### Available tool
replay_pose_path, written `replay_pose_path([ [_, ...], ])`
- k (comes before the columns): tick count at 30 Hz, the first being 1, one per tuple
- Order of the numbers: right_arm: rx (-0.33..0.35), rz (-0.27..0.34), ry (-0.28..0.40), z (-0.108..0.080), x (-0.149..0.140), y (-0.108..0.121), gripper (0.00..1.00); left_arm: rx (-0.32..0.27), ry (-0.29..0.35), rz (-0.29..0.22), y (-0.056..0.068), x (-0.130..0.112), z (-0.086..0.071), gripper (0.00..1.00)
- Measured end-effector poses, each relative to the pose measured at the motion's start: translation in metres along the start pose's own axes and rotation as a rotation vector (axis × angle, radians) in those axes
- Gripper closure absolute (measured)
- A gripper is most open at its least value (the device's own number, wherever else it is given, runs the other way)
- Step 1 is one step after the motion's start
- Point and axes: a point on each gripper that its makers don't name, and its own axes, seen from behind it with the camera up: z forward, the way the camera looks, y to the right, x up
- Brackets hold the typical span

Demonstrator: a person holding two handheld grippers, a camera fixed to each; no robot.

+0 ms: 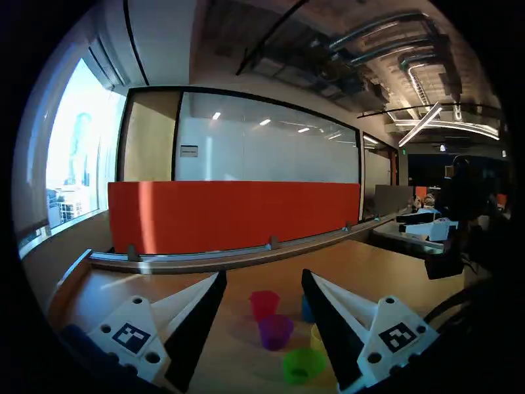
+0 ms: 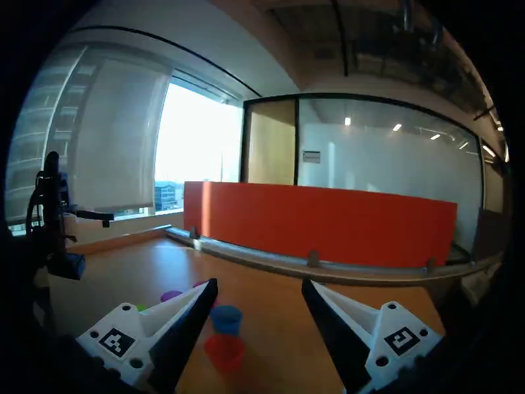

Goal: Pour water

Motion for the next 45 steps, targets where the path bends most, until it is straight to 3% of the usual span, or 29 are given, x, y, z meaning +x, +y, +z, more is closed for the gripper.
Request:
replay_pose_path([
  [8,0.051,-0.037,-0.07,0.005,-0.014,-0.008,0.01,-0.063,-0.048,0.032,0.01,-0.011,-0.001,0.16],
  [18,0.069,-0.051,-0.097,0.008,-0.025,-0.006,0.0,-0.107,-0.097,0.047,0.016,-0.029,0.001,0.16],
  [31,0.092,-0.074,-0.124,0.013,-0.034,-0.01,0.01,-0.164,-0.174,0.053,0.026,-0.075,-0.002,0.16],
  [45,0.111,-0.082,-0.15,0.022,-0.047,-0.015,0.01,-0.218,-0.269,0.121,0.039,-0.122,0.0,0.16],
])
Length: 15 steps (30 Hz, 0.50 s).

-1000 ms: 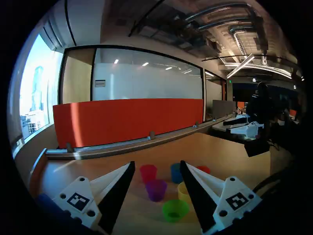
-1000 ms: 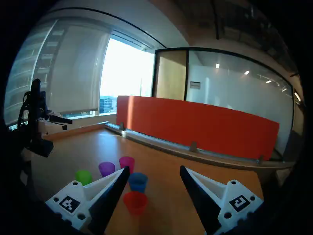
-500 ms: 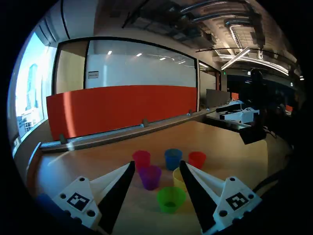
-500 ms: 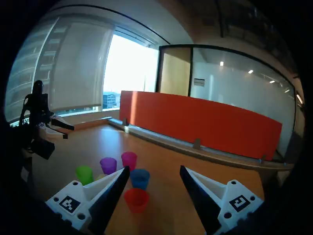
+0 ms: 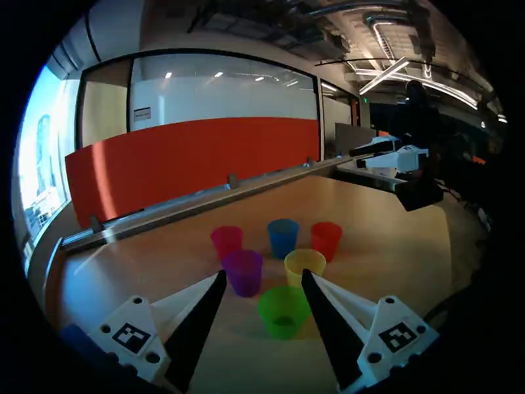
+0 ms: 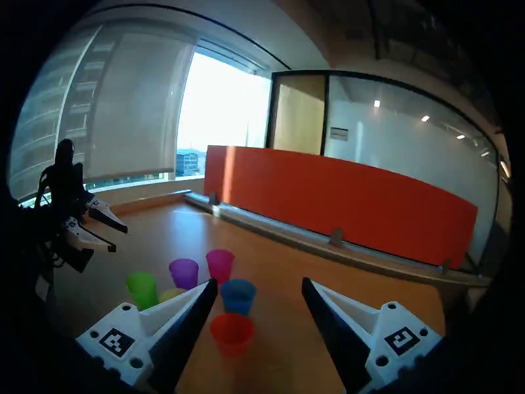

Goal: Pour water

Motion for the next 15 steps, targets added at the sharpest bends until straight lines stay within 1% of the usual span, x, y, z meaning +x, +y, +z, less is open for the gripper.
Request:
replay_pose_path([
  [9,0.008,-0.002,-0.017,0.007,-0.007,-0.002,0.0,-0.049,-0.072,0.044,0.016,-0.031,0.012,0.16],
  [15,0.014,-0.001,-0.024,0.011,-0.009,-0.003,0.01,-0.077,-0.119,0.054,0.026,-0.051,0.017,0.16],
])
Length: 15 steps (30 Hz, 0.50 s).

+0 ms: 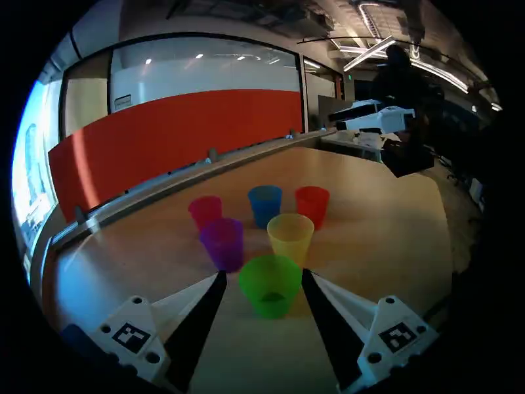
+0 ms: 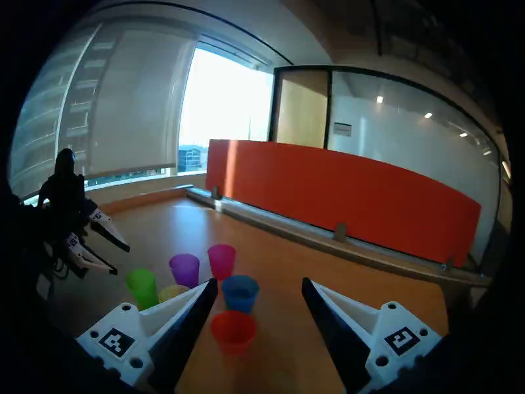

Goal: Pour water

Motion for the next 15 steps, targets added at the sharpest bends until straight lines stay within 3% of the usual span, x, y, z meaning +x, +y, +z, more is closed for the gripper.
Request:
replay_pose_path([
  [15,0.005,-0.008,-0.015,0.009,-0.004,0.001,0.01,-0.05,-0.12,0.005,0.005,-0.039,0.017,0.16],
])
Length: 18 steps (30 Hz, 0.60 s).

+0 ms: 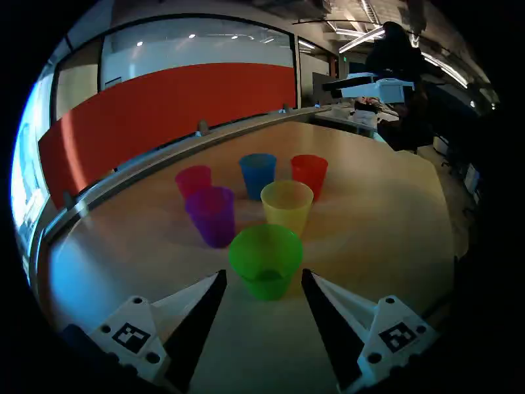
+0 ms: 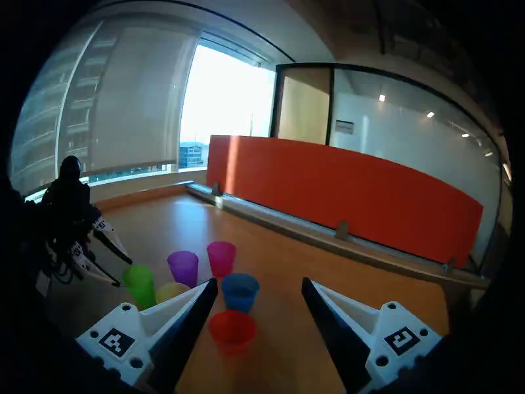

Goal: Pour water

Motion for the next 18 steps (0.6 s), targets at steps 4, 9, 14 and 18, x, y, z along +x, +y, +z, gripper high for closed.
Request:
replay_pose_path([
  [4,0.0,-0.003,-0.004,0.002,-0.001,0.001,0.01,-0.013,-0.019,0.005,0.001,-0.003,0.004,0.16],
  [9,0.002,-0.006,-0.007,0.006,-0.002,0.001,0.01,-0.026,-0.042,0.017,0.001,-0.006,0.009,0.16],
  [14,0.006,-0.005,-0.008,0.008,-0.003,0.0,0.0,-0.037,-0.061,0.034,0.001,-0.006,0.015,0.16],
  [18,0.007,-0.001,-0.011,0.01,-0.004,0.0,0.01,-0.046,-0.07,0.048,0.002,-0.004,0.019,0.15],
])
